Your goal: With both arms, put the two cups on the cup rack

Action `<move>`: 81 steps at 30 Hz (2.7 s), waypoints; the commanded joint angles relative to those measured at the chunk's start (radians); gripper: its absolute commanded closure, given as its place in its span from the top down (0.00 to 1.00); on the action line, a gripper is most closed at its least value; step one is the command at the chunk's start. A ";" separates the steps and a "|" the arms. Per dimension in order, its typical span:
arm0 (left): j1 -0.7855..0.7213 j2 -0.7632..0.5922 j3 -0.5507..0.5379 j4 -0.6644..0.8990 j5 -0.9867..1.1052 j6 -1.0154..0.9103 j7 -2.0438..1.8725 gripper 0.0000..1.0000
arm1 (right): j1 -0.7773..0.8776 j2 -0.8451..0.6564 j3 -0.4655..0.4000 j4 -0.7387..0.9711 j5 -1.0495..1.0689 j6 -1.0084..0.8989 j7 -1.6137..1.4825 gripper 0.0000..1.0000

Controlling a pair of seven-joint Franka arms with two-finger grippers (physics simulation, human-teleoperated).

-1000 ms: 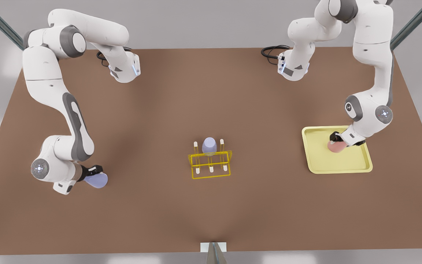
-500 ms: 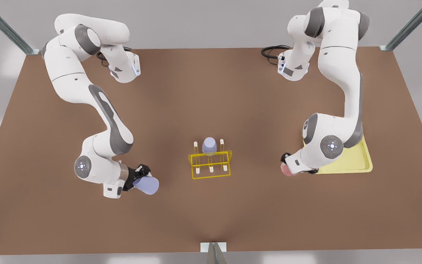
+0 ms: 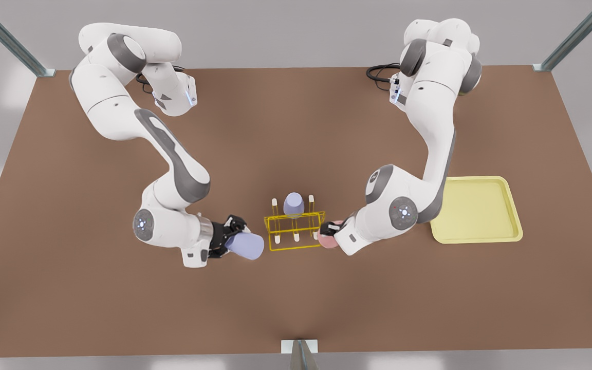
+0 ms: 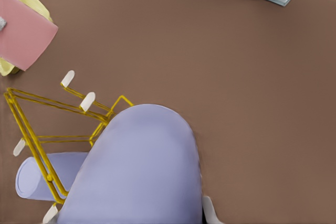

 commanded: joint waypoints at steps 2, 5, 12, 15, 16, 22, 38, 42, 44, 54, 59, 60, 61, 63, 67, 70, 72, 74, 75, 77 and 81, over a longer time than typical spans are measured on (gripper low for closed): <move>-0.011 0.024 -0.001 0.001 -0.016 0.026 -0.441 0.83 | 0.006 0.014 0.020 0.001 0.006 -0.008 -0.015 0.72; -0.011 0.062 -0.003 0.001 -0.016 0.075 -0.438 0.83 | 0.026 0.020 0.025 0.002 0.006 -0.008 -0.015 0.72; -0.029 0.062 -0.015 0.003 -0.018 0.083 -0.480 1.00 | 0.089 0.052 0.022 0.033 0.001 -0.007 -0.010 0.72; -0.023 0.049 -0.007 0.001 -0.002 0.046 -0.479 1.00 | 0.107 0.054 0.015 0.035 -0.004 -0.002 -0.007 0.72; -0.019 -0.019 0.040 0.003 0.088 -0.104 -0.471 1.00 | 0.107 0.054 0.014 0.035 -0.007 -0.002 -0.007 0.72; 0.178 -0.336 0.071 -0.002 0.421 -0.638 0.279 1.00 | 0.148 0.074 -0.032 0.058 -0.011 0.001 -0.003 0.72; 0.113 -0.631 0.115 -0.413 0.404 -0.474 0.274 1.00 | 0.147 0.086 -0.055 0.075 0.004 0.001 0.013 1.00; 0.150 -0.616 0.114 -0.413 0.306 -0.482 0.268 1.00 | 0.145 0.095 -0.054 0.076 0.009 -0.007 0.255 1.00; 0.150 -0.612 0.114 -0.413 0.307 -0.482 0.273 1.00 | 0.145 0.095 -0.054 0.076 0.010 -0.008 0.335 1.00; 0.150 -0.612 0.114 -0.412 0.318 -0.482 0.271 1.00 | 0.139 0.107 -0.055 0.078 0.133 -0.027 0.582 1.00; 0.142 -0.612 0.111 -0.410 0.355 -0.482 0.271 1.00 | 0.124 0.107 -0.063 0.075 0.197 -0.060 0.649 1.00; 0.141 -0.612 0.111 -0.410 0.355 -0.482 0.271 1.00 | 0.124 0.107 -0.063 0.071 0.214 -0.077 0.665 1.00; 0.141 -0.612 0.111 -0.410 0.355 -0.482 0.271 1.00 | 0.119 0.107 -0.063 0.071 0.213 -0.094 0.709 1.00; 0.141 -0.612 0.111 -0.410 0.357 -0.482 0.271 1.00 | 0.118 0.109 -0.063 0.071 0.242 -0.109 0.718 1.00; 0.141 -0.612 0.111 -0.410 0.361 -0.482 0.273 1.00 | 0.118 0.116 -0.064 0.071 0.256 -0.114 0.829 1.00; 0.141 -0.612 0.111 -0.404 0.364 -0.479 0.273 1.00 | 0.119 0.113 -0.075 0.071 0.190 -0.114 0.910 1.00; 0.139 -0.612 0.111 -0.404 0.364 -0.479 0.273 1.00 | 0.119 0.113 -0.075 0.071 0.191 -0.114 0.910 1.00; 0.139 -0.612 0.111 -0.404 0.375 -0.479 0.273 1.00 | 0.118 0.113 -0.077 0.075 0.193 -0.123 0.910 1.00; 0.138 -0.612 0.111 -0.404 0.384 -0.477 0.273 1.00 | 0.113 0.112 -0.077 0.076 0.193 -0.128 0.910 1.00; 0.138 -0.611 0.111 -0.404 0.384 -0.476 0.273 1.00 | 0.102 0.112 -0.075 0.078 0.194 -0.137 0.909 1.00; 0.141 -0.611 0.111 -0.404 0.386 -0.476 0.273 1.00 | 0.102 0.113 -0.072 0.133 0.200 -0.175 0.904 1.00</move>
